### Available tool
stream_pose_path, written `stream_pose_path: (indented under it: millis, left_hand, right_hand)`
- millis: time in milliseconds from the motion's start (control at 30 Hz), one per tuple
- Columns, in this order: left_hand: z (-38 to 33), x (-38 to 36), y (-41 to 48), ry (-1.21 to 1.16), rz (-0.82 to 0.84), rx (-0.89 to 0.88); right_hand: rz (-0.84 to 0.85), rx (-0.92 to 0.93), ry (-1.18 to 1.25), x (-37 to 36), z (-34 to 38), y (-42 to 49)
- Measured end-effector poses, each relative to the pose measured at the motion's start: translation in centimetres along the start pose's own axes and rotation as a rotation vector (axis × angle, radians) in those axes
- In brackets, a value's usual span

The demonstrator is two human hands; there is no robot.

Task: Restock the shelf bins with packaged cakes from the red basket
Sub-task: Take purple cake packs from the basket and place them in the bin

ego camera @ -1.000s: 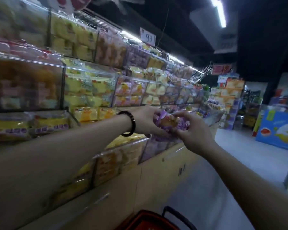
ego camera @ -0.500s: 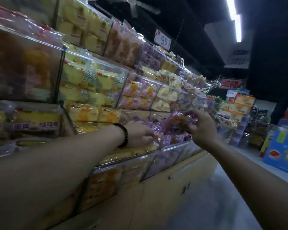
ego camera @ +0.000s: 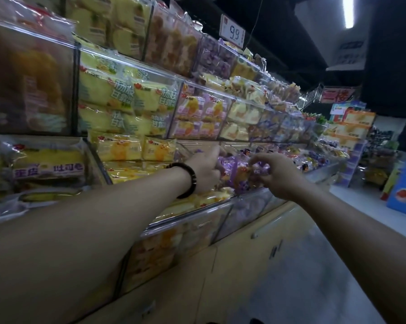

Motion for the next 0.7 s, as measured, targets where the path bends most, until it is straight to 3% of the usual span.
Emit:
stream_pose_path:
  millis: [300,400,567,700]
  left_hand:
    - [-0.2,0.4,-0.3,0.04,-0.033,-0.002]
    - [-0.4,0.5,-0.4,0.046,-0.053,-0.014]
    - [-0.7,0.3,-0.3,0.043,-0.026,-0.02]
    - [-0.6,0.2,-0.2,0.067,-0.021,-0.031]
  right_hand:
    - [0.184,0.023,-0.086,0.0,1.9,-0.8]
    - [0.194,0.011,-0.15,-0.6,2.1,-0.3]
    - [0.136,-0.06,-0.048,-2.1,0.5,-0.1]
    - [0.226,-0.073,-0.089,-2.3,0.4,0.0]
Point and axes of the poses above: each hand's wrist, its own y-axis towards the middle knuckle, its own x-axis out of the back of the hand, z = x × y, the point moved 9 cm from there along y, towards the middle knuckle, and after that the axes turned 11 degrees about -x, right-handed, at the moved point
